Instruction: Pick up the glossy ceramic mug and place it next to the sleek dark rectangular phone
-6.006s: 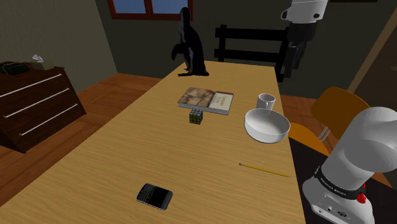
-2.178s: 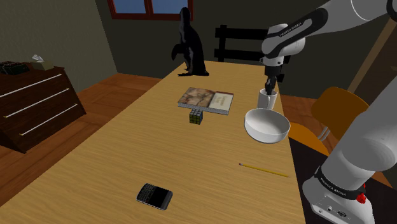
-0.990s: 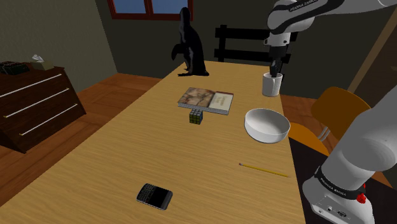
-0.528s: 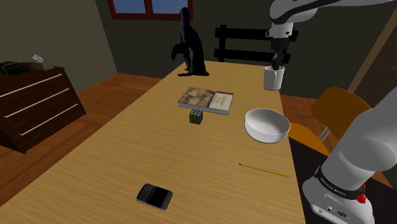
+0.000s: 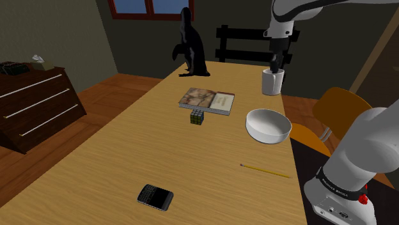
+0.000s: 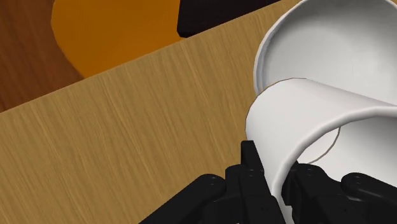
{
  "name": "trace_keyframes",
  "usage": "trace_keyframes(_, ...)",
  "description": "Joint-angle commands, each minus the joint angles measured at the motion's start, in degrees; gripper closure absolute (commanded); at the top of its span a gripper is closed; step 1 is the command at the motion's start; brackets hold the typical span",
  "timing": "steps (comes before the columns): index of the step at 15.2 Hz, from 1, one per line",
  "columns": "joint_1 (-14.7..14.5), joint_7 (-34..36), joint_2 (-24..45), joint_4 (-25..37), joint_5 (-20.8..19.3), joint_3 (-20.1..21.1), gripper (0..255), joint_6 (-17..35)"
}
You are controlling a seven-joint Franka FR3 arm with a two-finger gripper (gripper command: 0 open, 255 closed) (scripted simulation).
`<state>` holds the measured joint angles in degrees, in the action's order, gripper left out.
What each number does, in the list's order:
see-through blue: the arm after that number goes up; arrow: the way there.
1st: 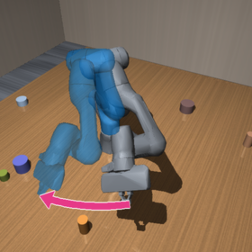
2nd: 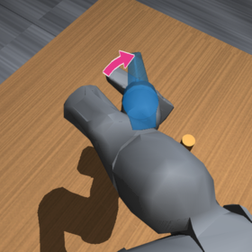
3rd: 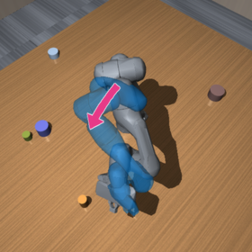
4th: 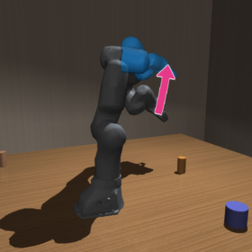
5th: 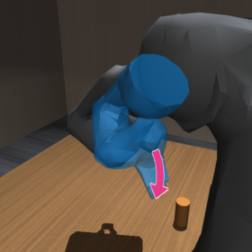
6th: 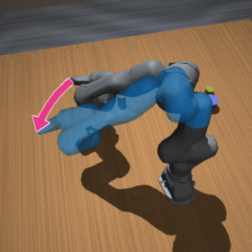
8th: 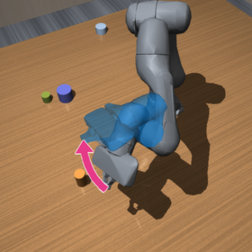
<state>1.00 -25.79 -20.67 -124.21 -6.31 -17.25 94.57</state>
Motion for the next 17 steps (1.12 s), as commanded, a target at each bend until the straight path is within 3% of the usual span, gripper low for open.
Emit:
trace_keyframes(1,-0.76,2.89,-2.70,-2.70,0.49,1.99,255,-0.09)
trace_keyframes(9,-4.41,13.79,-10.86,-10.04,4.88,10.41,255,-1.16)
trace_keyframes(17,-9.13,24.74,-15.05,-13.40,11.55,19.30,255,-1.55)
